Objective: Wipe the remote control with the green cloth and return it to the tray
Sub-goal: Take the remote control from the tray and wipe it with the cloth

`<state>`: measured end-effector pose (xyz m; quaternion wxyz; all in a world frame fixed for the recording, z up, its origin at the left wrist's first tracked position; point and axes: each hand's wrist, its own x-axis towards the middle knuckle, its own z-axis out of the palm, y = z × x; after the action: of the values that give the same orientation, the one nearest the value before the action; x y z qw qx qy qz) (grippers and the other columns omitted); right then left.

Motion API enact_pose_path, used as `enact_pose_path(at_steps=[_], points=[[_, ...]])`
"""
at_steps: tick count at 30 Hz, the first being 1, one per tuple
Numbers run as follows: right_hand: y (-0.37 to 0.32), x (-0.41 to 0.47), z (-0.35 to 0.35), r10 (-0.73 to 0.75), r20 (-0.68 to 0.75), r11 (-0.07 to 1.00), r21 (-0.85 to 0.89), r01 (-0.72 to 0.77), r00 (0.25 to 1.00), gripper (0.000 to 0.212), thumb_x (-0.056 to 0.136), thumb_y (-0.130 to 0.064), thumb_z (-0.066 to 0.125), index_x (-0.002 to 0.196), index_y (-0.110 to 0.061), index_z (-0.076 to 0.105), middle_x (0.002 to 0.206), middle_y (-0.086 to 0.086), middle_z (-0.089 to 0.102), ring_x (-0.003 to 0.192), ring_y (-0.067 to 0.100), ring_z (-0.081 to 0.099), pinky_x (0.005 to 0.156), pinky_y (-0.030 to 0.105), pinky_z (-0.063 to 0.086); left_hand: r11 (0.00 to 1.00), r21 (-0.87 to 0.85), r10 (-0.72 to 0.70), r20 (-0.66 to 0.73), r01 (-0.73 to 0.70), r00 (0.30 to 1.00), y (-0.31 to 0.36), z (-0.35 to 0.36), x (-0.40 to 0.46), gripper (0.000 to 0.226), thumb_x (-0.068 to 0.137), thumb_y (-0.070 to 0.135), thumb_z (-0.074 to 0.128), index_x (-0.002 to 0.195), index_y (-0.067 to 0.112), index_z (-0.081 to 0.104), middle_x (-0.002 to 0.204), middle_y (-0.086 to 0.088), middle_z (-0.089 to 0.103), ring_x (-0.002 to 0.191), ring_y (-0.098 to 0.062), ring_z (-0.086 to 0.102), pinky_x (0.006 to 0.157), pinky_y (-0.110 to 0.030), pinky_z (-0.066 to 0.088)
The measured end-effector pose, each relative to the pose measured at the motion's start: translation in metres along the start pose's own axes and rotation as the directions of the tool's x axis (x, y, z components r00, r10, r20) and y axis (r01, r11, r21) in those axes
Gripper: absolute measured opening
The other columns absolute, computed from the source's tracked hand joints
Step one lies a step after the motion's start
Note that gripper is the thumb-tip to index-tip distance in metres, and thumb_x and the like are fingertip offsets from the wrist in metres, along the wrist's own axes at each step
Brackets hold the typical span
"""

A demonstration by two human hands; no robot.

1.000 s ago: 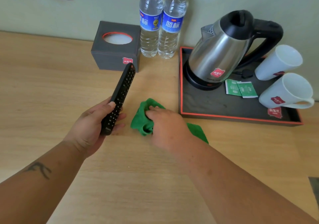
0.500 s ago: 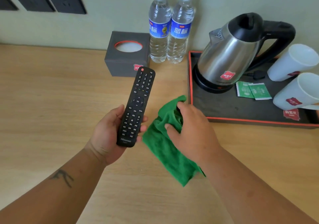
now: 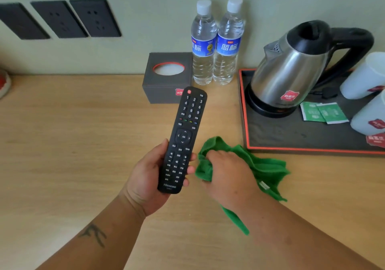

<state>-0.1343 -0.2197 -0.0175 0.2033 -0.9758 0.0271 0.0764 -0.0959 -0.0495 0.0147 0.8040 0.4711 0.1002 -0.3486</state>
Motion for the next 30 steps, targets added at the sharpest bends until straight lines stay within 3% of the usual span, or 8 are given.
enact_pose_path(at_steps=[4,8,10,14,17,21,24,30], points=[[0.017,-0.001,-0.034,0.305,0.005,0.807,0.530,-0.261,0.952,0.026,0.074,-0.032,0.079,0.086,-0.028,0.056,0.079,-0.008,0.066,0.074,0.011,0.064,0.065,0.032,0.052,1.000,-0.008,-0.008,0.025,0.008,1.000,0.001,-0.003,-0.006,0.049,0.098,0.044,0.039,0.117,0.014,0.072,0.096,-0.017,0.068,0.069,-0.025,0.062,0.053,-0.032,0.051],[0.017,0.002,-0.074,0.389,-0.156,0.686,0.707,-0.172,0.908,0.021,0.076,-0.037,0.078,0.086,-0.029,0.062,0.076,-0.009,0.070,0.071,0.006,0.066,0.064,0.030,0.051,1.000,0.007,-0.010,0.040,0.009,0.999,-0.002,-0.005,-0.008,0.047,0.097,0.045,0.042,0.117,0.015,0.072,0.098,-0.017,0.068,0.070,-0.023,0.062,0.055,-0.033,0.050],[0.007,0.003,-0.090,0.303,-0.339,0.773,0.635,-0.021,0.891,0.021,0.077,-0.036,0.077,0.089,-0.026,0.063,0.076,-0.008,0.070,0.074,0.008,0.066,0.068,0.031,0.051,1.000,0.001,-0.010,0.040,0.010,0.999,-0.005,-0.003,-0.008,0.047,0.097,0.045,0.043,0.118,0.015,0.071,0.099,-0.017,0.068,0.071,-0.023,0.063,0.055,-0.033,0.050],[-0.016,0.011,-0.104,-0.166,-0.608,0.953,0.104,0.285,0.777,0.031,0.077,-0.029,0.075,0.103,-0.015,0.067,0.094,0.000,0.070,0.088,0.022,0.057,0.081,0.031,0.043,0.999,0.024,-0.021,0.012,0.021,1.000,-0.012,0.002,-0.007,0.047,0.097,0.045,0.044,0.120,0.014,0.071,0.100,-0.018,0.068,0.073,-0.023,0.063,0.055,-0.032,0.049],[-0.026,0.020,-0.101,-0.372,-0.444,0.925,-0.108,0.364,0.815,0.034,0.074,-0.030,0.070,0.103,-0.014,0.065,0.092,0.000,0.069,0.090,0.027,0.055,0.081,0.043,0.048,0.993,0.109,-0.041,0.011,0.039,0.999,-0.015,0.009,-0.007,0.048,0.097,0.046,0.046,0.118,0.012,0.071,0.100,-0.017,0.068,0.074,-0.023,0.063,0.056,-0.033,0.047],[-0.028,0.013,-0.091,-0.417,-0.308,0.909,-0.137,0.394,0.855,0.038,0.070,-0.028,0.074,0.105,-0.016,0.067,0.092,-0.003,0.074,0.101,0.027,0.058,0.081,0.047,0.051,0.989,0.137,-0.055,-0.008,0.055,0.998,-0.014,0.012,-0.007,0.046,0.098,0.043,0.042,0.108,0.014,0.075,0.094,-0.015,0.069,0.070,-0.023,0.061,0.055,-0.034,0.044],[-0.024,0.001,-0.089,-0.455,-0.294,0.890,-0.152,0.429,0.840,0.035,0.071,-0.027,0.073,0.104,-0.017,0.066,0.095,-0.004,0.076,0.107,0.027,0.059,0.081,0.046,0.049,0.988,0.143,-0.059,0.007,0.057,0.998,-0.014,0.014,-0.011,0.045,0.099,0.043,0.042,0.104,0.015,0.077,0.092,-0.013,0.070,0.070,-0.022,0.061,0.055,-0.034,0.044],[-0.014,-0.022,-0.125,-0.458,-0.330,0.889,-0.158,0.430,0.826,0.035,0.064,-0.008,0.080,0.096,-0.016,0.067,0.083,-0.003,0.069,0.090,0.027,0.061,0.075,0.043,0.051,0.994,0.094,-0.053,0.036,0.049,0.998,0.000,0.024,-0.035,0.049,0.093,0.046,0.049,0.118,0.010,0.071,0.096,-0.019,0.069,0.070,-0.023,0.062,0.052,-0.033,0.048]])
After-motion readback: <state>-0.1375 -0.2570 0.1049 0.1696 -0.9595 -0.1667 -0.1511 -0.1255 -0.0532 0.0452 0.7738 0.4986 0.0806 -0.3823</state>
